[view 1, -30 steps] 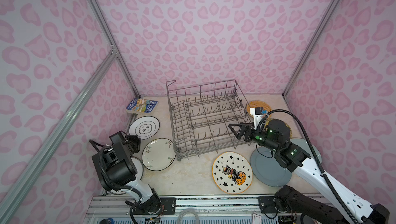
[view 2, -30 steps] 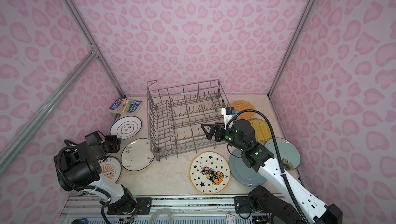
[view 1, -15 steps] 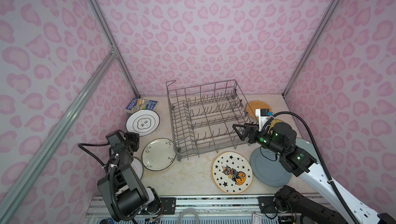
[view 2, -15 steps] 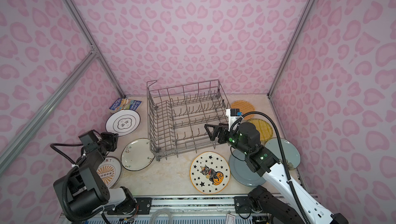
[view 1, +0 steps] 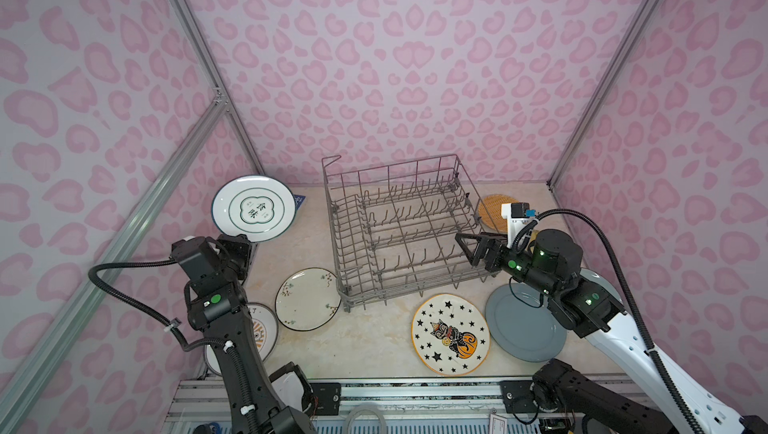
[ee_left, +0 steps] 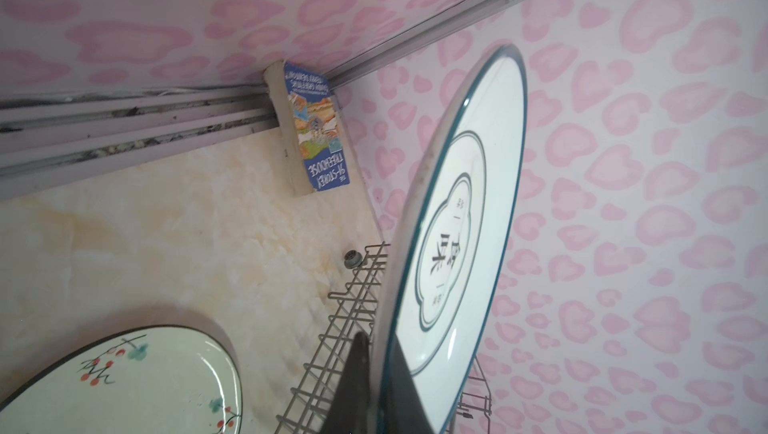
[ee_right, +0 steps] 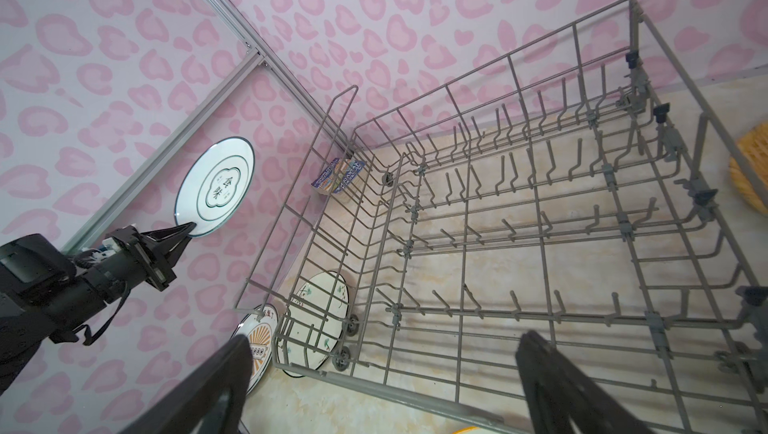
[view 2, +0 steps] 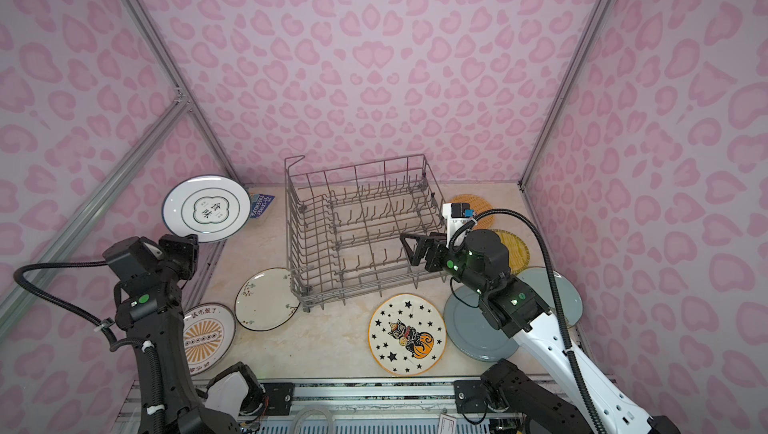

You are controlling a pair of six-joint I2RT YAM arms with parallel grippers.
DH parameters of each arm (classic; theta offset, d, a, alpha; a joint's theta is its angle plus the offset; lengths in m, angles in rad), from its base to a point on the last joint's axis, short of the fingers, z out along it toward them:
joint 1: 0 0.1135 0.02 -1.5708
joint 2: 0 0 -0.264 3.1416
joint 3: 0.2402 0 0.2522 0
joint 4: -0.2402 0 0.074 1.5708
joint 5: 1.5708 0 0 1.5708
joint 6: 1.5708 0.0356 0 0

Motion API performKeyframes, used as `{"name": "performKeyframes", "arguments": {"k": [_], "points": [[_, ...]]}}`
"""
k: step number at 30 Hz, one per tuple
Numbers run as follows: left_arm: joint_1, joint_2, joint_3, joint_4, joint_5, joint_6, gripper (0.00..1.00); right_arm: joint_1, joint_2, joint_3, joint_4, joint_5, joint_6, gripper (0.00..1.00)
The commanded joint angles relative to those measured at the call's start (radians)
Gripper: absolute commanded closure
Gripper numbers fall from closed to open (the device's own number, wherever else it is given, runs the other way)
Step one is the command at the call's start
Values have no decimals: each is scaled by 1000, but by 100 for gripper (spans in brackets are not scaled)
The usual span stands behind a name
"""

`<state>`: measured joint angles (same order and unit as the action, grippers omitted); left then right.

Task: Load the plates into the dish rack
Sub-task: 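Lift the plate upright with the left gripper and carry it over the rack, then close the right gripper on the plate rim beside the left gripper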

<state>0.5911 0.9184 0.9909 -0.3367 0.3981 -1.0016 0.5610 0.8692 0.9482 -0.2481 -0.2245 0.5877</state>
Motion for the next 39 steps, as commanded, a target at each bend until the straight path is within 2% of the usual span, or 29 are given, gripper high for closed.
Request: {"name": "performKeyframes", "arguments": {"k": [1, 5, 12, 17, 19, 23, 27, 30, 39], "points": [[-45, 31, 128, 9, 83, 4, 96, -10, 9, 19, -25, 47, -31, 1], [-235, 105, 261, 26, 118, 31, 96, -58, 57, 53, -32, 11, -18, 1], [-592, 244, 277, 214, 167, -13, 96, -88, 108, 116, -22, -14, 3, 1], [-755, 369, 293, 322, 212, -45, 96, -87, 133, 147, 49, -85, 66, 1], [-801, 407, 308, 331, 220, -42, 96, -77, 140, 151, 104, -104, 112, 1], [-861, 450, 286, 396, 238, -78, 96, -52, 178, 183, 123, -51, 146, 2], [-918, 471, 253, 449, 248, -96, 96, -47, 242, 215, 164, -63, 208, 8], [-944, 467, 224, 482, 248, -105, 96, -38, 272, 242, 158, -23, 230, 10], [-974, 451, 188, 507, 256, -111, 96, -17, 287, 239, 177, 100, 299, 35]]}}
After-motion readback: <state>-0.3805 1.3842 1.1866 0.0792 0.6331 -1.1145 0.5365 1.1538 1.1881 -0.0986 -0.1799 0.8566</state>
